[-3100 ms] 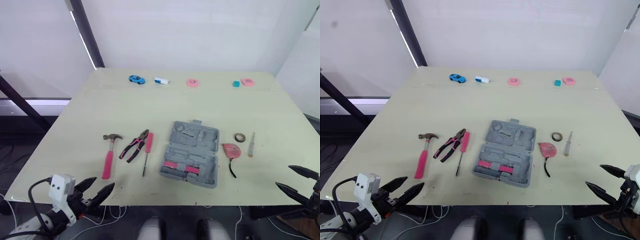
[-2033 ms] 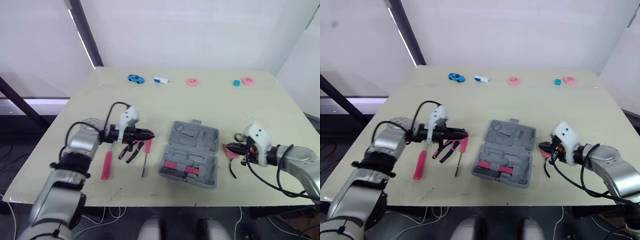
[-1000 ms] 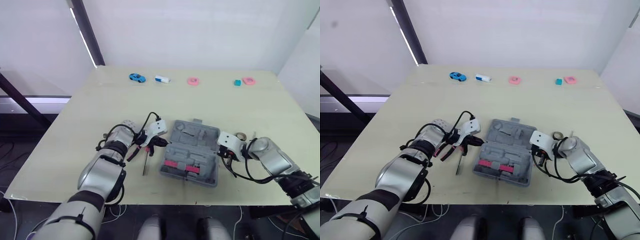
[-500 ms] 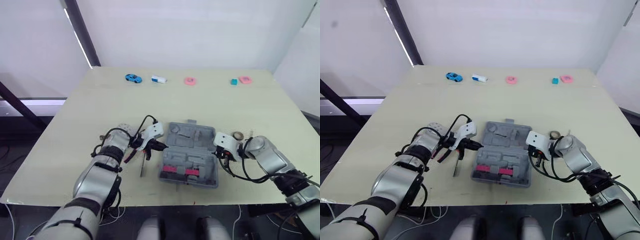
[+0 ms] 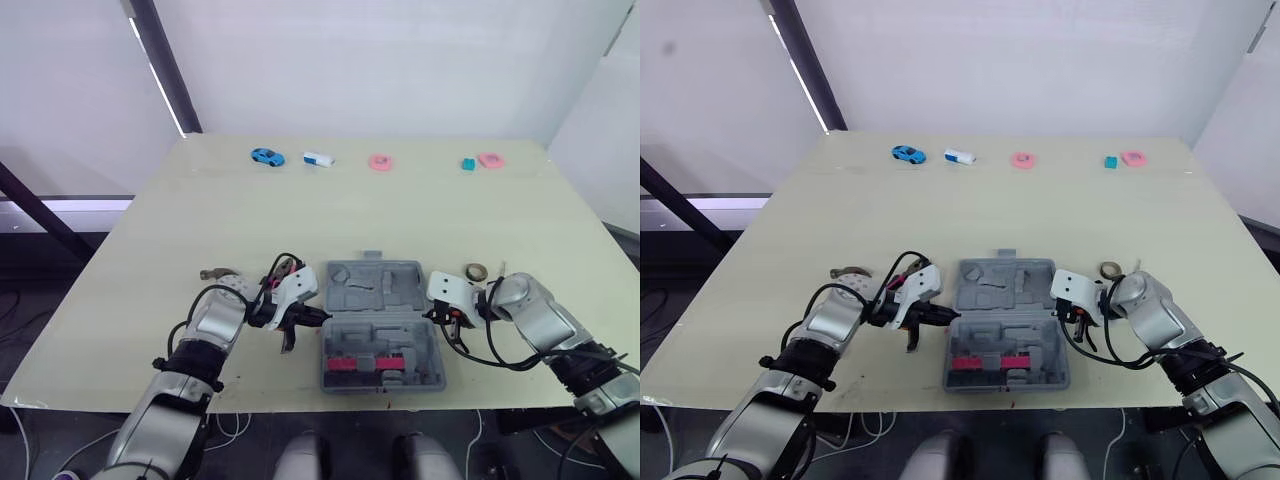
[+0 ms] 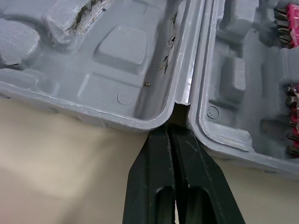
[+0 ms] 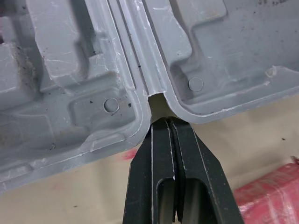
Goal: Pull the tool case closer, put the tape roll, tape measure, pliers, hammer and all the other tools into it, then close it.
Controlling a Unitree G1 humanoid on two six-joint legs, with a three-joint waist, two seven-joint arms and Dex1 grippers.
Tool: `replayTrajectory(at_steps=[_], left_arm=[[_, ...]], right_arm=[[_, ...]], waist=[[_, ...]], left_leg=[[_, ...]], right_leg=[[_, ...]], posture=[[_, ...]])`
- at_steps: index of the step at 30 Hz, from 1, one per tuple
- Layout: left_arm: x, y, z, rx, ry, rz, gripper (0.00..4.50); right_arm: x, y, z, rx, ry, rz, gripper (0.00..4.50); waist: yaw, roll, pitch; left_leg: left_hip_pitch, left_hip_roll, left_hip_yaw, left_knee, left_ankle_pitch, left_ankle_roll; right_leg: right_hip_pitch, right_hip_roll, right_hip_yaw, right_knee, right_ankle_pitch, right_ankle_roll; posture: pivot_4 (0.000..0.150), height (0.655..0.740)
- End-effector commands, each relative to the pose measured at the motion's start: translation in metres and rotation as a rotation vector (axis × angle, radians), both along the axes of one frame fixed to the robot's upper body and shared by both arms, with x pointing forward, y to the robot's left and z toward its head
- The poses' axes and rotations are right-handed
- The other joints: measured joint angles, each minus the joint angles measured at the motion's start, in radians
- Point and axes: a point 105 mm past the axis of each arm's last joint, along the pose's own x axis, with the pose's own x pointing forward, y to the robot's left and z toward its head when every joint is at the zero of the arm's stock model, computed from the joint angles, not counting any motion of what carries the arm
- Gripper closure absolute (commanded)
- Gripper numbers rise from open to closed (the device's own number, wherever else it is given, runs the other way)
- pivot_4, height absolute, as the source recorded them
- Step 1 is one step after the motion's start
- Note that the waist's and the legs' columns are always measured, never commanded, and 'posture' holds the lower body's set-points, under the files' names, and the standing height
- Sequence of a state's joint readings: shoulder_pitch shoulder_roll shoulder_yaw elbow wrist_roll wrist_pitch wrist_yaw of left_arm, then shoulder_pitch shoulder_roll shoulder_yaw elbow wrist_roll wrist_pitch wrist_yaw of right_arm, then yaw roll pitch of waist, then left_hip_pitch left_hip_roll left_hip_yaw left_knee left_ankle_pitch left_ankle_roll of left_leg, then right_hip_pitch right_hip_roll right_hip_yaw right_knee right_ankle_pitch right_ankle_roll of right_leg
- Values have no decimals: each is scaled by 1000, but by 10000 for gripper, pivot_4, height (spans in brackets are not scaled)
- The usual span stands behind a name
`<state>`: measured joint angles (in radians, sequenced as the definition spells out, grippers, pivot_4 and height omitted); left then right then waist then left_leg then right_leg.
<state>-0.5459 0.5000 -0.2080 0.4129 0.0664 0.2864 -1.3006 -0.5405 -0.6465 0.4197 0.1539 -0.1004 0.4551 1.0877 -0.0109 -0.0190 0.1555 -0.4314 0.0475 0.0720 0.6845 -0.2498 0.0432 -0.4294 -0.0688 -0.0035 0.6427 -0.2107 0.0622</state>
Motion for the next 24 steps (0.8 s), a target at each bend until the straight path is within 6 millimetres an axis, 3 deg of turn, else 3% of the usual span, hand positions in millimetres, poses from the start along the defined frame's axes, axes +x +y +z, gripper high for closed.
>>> replayTrajectory(at_steps=[1, 24], left_arm=[[-8, -17, 8, -40, -15, -57, 43667], [-24, -15, 0, -29, 8, -40, 43667]], right_arm=[[-5, 14, 9, 34, -23, 66, 45000], [-15, 5, 3, 24, -3, 42, 45000]], waist=[[0, 0, 0], [5, 0, 0]], left_leg=[[0, 0, 0, 0, 0, 0], [0, 0, 0, 0, 0, 0]], right_leg=[[0, 0, 0, 0, 0, 0], [0, 0, 0, 0, 0, 0]], posture=[[1500, 7400], [1500, 7400]])
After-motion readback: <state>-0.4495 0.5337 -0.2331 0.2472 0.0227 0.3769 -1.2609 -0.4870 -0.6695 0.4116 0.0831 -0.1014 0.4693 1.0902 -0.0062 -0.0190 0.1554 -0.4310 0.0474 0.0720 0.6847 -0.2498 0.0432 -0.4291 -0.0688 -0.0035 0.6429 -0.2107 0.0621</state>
